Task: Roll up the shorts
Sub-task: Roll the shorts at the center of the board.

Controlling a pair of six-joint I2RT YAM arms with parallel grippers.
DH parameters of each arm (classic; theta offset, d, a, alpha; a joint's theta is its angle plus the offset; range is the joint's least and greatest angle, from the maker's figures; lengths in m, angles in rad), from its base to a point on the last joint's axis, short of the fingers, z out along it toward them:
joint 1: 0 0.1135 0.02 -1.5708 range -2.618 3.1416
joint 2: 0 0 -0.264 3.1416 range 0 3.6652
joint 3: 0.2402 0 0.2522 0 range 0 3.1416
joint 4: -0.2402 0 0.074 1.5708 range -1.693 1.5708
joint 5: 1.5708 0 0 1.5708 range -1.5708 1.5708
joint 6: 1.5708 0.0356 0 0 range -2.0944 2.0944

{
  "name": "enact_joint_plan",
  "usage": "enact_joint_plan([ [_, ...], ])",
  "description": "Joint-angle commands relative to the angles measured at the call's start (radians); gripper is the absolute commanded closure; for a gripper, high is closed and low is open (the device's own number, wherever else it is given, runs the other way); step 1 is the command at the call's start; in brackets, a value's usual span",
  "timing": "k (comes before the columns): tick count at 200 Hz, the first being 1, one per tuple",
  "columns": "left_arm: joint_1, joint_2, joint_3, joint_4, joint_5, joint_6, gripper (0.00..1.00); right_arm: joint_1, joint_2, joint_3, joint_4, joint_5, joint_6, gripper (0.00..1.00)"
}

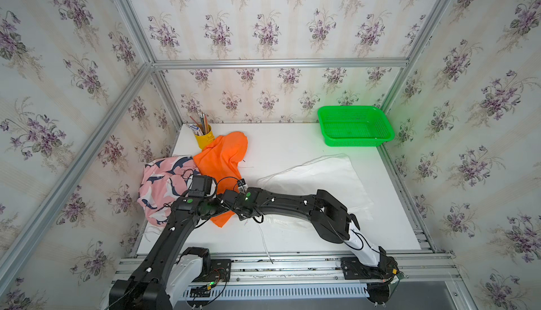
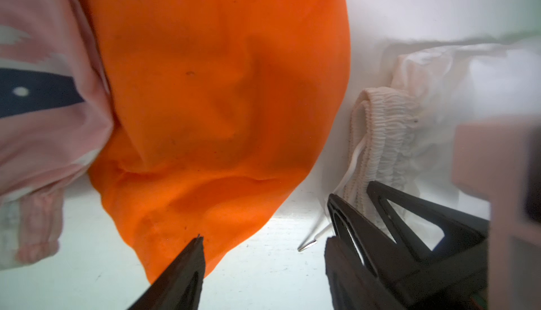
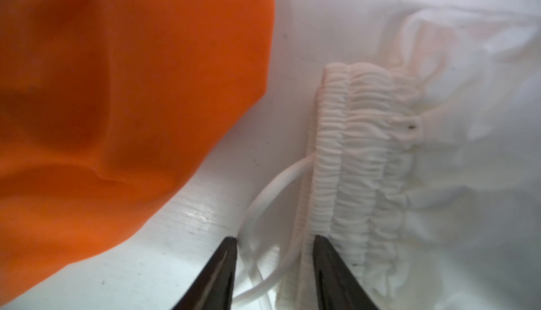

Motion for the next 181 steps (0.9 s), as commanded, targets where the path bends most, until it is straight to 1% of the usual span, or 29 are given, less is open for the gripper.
enact_joint_plan([
  [1, 0.002, -0.010, 0.012, 0.070, 0.070, 0.009, 0.31, -0.002, -0.026, -0.008, -0.134, 0.071, 0.016, 0.52],
  [38, 0.001, -0.012, 0.011, 0.071, 0.056, 0.006, 0.31, -0.002, -0.042, -0.054, -0.110, 0.051, 0.018, 0.50],
  [67, 0.002, -0.007, 0.010, 0.075, 0.051, -0.002, 0.31, 0.001, -0.015, -0.080, -0.042, -0.008, 0.004, 0.46],
  [91, 0.001, -0.009, 0.011, 0.070, 0.040, -0.001, 0.31, 0.001, 0.023, -0.073, -0.014, -0.040, -0.007, 0.44],
  [145, 0.003, -0.007, 0.010, 0.068, 0.039, -0.003, 0.31, 0.002, 0.062, -0.072, 0.011, -0.051, -0.035, 0.39],
  [169, 0.003, -0.013, 0.008, 0.065, 0.039, -0.011, 0.31, 0.002, 0.064, -0.086, 0.046, -0.063, -0.092, 0.39],
  [181, 0.003, -0.021, 0.008, 0.058, 0.039, -0.014, 0.31, 0.001, 0.058, -0.105, 0.101, -0.083, -0.155, 0.43],
])
